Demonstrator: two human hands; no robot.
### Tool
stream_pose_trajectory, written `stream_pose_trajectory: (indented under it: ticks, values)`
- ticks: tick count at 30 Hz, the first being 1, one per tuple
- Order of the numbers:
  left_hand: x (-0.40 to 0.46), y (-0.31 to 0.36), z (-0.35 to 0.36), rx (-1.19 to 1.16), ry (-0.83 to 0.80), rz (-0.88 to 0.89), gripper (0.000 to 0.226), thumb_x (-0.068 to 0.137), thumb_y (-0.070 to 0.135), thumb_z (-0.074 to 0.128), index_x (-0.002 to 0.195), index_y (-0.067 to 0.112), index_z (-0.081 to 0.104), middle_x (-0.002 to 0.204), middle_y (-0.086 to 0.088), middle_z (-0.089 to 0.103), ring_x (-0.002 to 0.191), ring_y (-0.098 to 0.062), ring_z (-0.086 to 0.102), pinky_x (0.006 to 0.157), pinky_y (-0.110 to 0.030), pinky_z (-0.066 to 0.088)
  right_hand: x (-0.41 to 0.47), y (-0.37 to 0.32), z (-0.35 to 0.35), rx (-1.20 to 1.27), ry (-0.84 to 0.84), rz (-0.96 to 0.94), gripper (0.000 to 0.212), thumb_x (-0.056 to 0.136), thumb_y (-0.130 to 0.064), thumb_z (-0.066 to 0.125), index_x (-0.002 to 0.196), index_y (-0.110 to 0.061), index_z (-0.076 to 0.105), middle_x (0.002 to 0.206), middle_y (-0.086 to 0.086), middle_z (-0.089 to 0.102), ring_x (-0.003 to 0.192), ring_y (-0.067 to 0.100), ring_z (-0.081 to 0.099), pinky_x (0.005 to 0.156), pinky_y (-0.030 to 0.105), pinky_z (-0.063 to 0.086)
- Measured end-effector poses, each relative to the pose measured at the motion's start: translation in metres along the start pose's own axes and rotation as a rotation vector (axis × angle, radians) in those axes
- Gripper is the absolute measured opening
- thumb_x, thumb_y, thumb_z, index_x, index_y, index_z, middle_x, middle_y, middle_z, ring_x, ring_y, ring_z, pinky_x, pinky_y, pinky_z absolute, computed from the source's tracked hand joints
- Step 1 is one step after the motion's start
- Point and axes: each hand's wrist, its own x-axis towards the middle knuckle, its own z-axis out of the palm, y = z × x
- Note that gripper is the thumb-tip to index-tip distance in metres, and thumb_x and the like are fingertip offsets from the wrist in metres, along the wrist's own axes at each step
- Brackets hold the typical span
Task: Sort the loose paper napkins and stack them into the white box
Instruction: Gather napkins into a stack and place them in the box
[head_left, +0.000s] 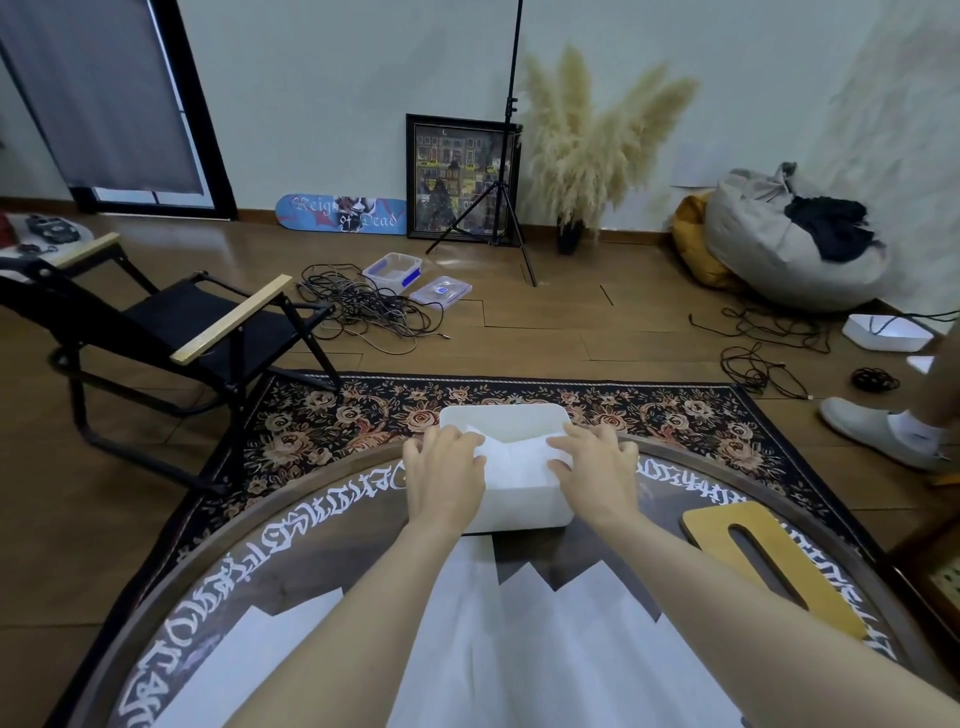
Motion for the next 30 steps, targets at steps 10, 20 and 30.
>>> stream_pose_trajectory:
  ticks: [10,20,30]
  values:
    - [-0.022,0.005,-0.018,-0.151,-0.033,0.007,0.035,0.096,0.026,0.050,0.131,0.026,0.052,0.131,0.006,0.043,0.123,-0.014,0.041,0.100,-0.032,0.028,-0.021,-0.003,-0.019,0.157,0.023,-0.014,0.032,0.097,-0.030,0.052,0.128,-0.031,0.058,0.140,-0.011,0.049,0.128,0.016,0.034,0.097,0.036,0.022]
    - [-0.099,0.014,-0.071,-0.175,-0.021,-0.014,0.037,0.094,0.025,0.054,0.131,0.026,0.051,0.136,0.006,0.040,0.122,-0.015,0.045,0.102,-0.036,0.032,-0.105,-0.010,-0.051,0.288,-0.046,-0.067,0.041,0.095,-0.035,0.054,0.136,-0.037,0.048,0.141,-0.011,0.045,0.131,0.015,0.029,0.099,0.035,0.018]
    - [-0.201,-0.012,-0.105,-0.103,-0.089,0.019,0.038,0.093,0.024,0.054,0.131,0.027,0.051,0.129,0.007,0.044,0.112,-0.016,0.053,0.093,-0.034,0.034,-0.206,-0.011,-0.066,0.284,-0.110,-0.136,0.044,0.094,-0.031,0.056,0.137,-0.035,0.048,0.133,-0.012,0.052,0.128,0.016,0.034,0.096,0.035,0.022]
